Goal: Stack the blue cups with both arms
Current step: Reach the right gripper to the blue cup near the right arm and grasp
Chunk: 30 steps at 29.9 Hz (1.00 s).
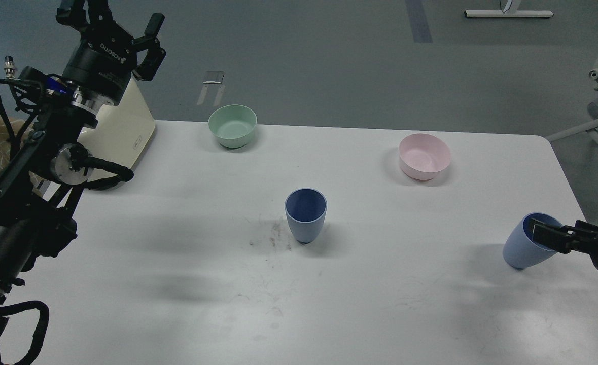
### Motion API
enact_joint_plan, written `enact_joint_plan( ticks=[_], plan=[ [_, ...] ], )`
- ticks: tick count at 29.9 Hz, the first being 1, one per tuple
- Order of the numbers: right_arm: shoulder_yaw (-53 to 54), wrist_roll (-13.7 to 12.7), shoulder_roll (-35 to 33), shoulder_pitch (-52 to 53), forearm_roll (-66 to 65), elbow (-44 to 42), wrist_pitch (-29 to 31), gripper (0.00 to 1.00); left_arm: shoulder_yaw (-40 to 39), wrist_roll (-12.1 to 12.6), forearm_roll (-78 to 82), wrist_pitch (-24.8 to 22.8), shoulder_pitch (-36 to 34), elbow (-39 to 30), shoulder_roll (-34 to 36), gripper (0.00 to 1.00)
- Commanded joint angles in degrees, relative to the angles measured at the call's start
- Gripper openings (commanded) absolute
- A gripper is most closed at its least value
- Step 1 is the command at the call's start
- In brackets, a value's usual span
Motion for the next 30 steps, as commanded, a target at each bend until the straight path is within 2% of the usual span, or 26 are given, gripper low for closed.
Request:
enact_joint_plan(
  ticks=[1, 3, 5, 7, 9, 13, 17, 25, 26, 30],
  plan=[
    [-0.1, -0.2, 0.0, -0.4, 0.0, -0.1, 0.0, 0.93, 0.2, 0.0, 0.0, 0.0, 0.2, 0.1, 0.0, 0.98],
    [-0.1, -0.3, 0.2, -0.4, 0.0, -0.1, 0.0, 0.89, 0.2, 0.0, 0.1, 0.0, 0.3, 0.1, 0.0, 0.98],
    [0.0, -0.5, 0.3, -0.4, 0.0, -0.1, 0.0, 0.8, 0.2, 0.1, 0.1, 0.0, 0.2, 0.1, 0.0, 0.98],
    [0.0, -1.2, 0.3, -0.4, 0.0, -0.1, 0.0, 0.66, 0.2, 0.1, 0.1, -0.1, 0.1, 0.1, 0.0, 0.98],
    [0.0, -1.3, 0.3, -0.4, 0.0, -0.1, 0.0, 0.59, 0.3, 0.1, 0.1, -0.1, 0.1, 0.1, 0.0, 0.98],
    [-0.1, -1.9, 0.4, -0.4, 0.0, -0.3, 0.0, 0.3, 1.3, 0.0, 0.1, -0.1, -0.4, 0.1, 0.1, 0.98],
    [-0.1, -2.7, 0.7, -0.5, 0.1, -0.7, 0.0, 0.26, 1.4, 0.1, 0.1, -0.1, -0.5, 0.1, 0.1, 0.98],
    [0.8, -2.6, 2.1, -0.6, 0.9, -1.0, 0.0, 0.07, 1.4, 0.1, 0.2, -0.4, -0.5, 0.1, 0.2, 0.98],
    [1.0, -2.6, 2.1, -0.5, 1.0, -0.9, 0.0, 0.01, 1.4, 0.1, 0.2, -0.4, -0.5, 0.1, 0.2, 0.98],
    [2.7, -2.4, 1.8, -0.4, 1.2, -0.9, 0.0, 0.0, 1.4, 0.1, 0.2, -0.5, -0.6, 0.0, 0.2, 0.98]
  ],
)
